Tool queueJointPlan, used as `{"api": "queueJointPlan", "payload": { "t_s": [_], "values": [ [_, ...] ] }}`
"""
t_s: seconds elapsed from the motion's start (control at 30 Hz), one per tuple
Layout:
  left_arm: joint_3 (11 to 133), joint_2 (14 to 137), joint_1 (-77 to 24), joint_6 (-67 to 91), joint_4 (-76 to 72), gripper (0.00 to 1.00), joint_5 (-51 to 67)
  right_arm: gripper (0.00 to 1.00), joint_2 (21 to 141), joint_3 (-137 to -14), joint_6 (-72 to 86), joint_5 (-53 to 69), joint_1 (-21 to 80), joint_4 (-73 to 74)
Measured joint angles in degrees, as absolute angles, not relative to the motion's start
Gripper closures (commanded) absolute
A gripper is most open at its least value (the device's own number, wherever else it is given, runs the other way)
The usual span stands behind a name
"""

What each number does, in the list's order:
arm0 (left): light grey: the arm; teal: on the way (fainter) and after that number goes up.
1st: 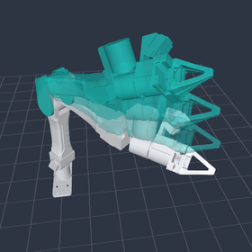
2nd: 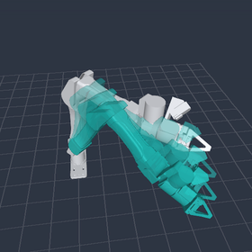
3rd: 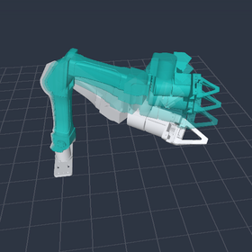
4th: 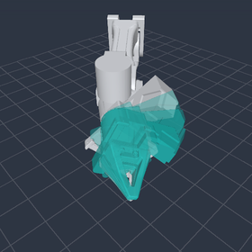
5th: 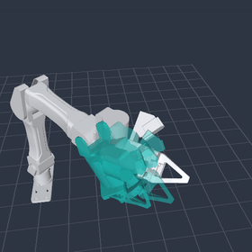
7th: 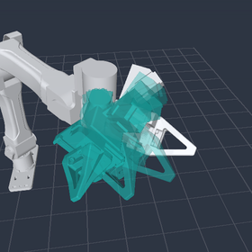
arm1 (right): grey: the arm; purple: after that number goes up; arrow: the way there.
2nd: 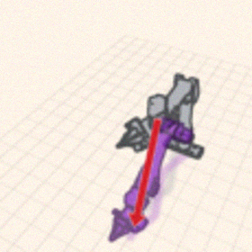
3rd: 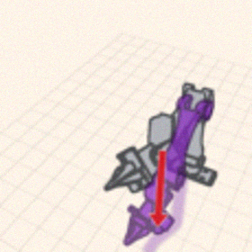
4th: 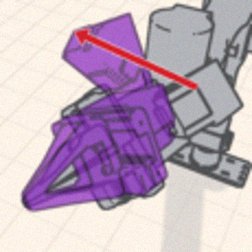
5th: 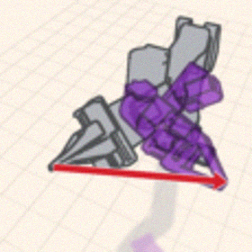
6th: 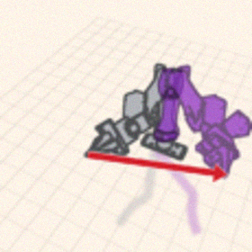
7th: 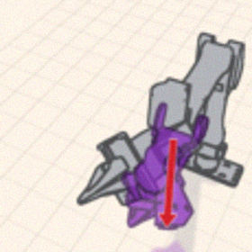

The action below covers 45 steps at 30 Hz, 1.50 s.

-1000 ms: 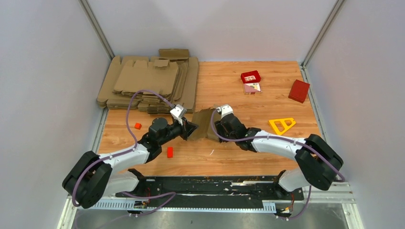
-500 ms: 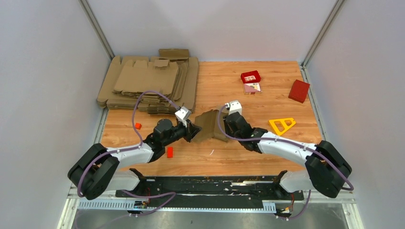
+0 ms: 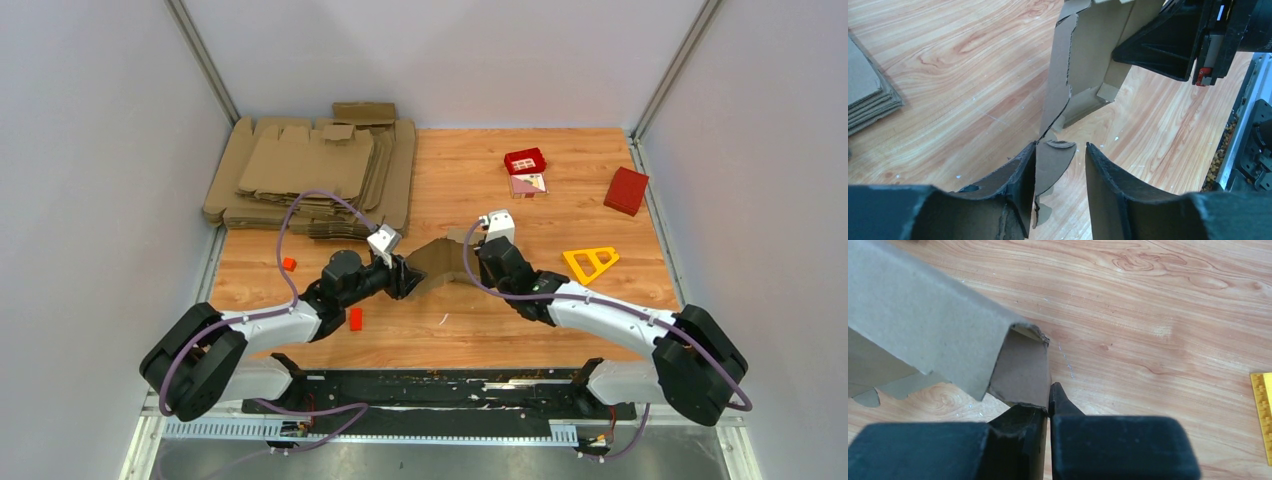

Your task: Fold the paper box

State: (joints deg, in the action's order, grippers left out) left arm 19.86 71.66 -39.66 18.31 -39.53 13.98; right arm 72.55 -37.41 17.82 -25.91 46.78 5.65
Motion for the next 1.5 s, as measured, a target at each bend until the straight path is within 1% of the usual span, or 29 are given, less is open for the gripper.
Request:
{"api": "queueJointPlan", "payload": {
  "t_s": [0.1,0.17,0.23,0.27,0.3,0.33,0.4,0.53,0.63,0.73,0.9,1.0,1.1,1.3,1.5],
  "values": [
    [19.88,71.66,-39.68,18.31,-39.4,0.52,13.87,0.99,72.44,-37.41,17.45,-26.13,46.78,5.63],
    [19.88,71.66,-39.68,18.26,-39.0,0.55,13.78,0.99,72.18,-37.28,17.23,-26.15,46.78,5.56],
    [19.88,71.35,-39.68,18.2,-38.35,0.66,13.65,0.97,71.68,-36.88,16.82,-26.09,46.78,5.26],
    [19.88,71.0,-39.68,18.02,-38.09,0.75,13.56,0.95,71.48,-36.64,16.75,-26.04,46.78,5.06],
    [19.88,70.52,-39.68,17.76,-37.91,0.82,13.43,0.93,71.24,-36.32,16.58,-25.93,46.78,4.78],
    [19.88,70.08,-39.66,17.76,-37.85,0.86,13.37,0.91,71.13,-36.05,16.51,-25.8,46.78,4.6],
    [19.88,69.19,-39.68,17.1,-37.71,0.89,13.26,0.87,71.11,-35.53,16.36,-25.26,46.78,3.92],
    [19.88,68.31,-39.7,16.25,-36.53,0.93,12.64,0.82,72.55,-35.46,16.4,-23.88,46.78,2.94],
    [19.88,67.4,-40.07,15.44,-34.94,0.96,11.49,0.79,76.27,-35.9,16.45,-22.24,46.78,2.68],
    [19.88,66.41,-41.1,14.17,-33.43,0.96,10.04,0.77,79.66,-36.49,16.47,-20.62,46.78,2.96],
    [19.92,65.78,-42.98,12.34,-31.83,0.97,7.46,0.61,80.27,-36.51,16.67,-18.06,46.78,3.03],
    [20.1,65.73,-43.94,11.68,-31.48,0.96,6.35,0.54,80.27,-36.49,16.8,-16.91,46.78,2.94],
    [20.14,65.76,-44.4,11.38,-31.42,0.97,5.82,0.49,80.27,-36.49,16.86,-15.7,46.78,2.92],
    [20.18,65.76,-44.49,11.4,-31.11,0.96,5.63,0.42,80.27,-36.4,16.97,-13.96,47.57,2.76],
    [20.18,65.95,-44.49,11.42,-31.09,0.96,5.69,0.39,80.77,-36.42,16.99,-13.85,48.51,2.79]
  ]
}}
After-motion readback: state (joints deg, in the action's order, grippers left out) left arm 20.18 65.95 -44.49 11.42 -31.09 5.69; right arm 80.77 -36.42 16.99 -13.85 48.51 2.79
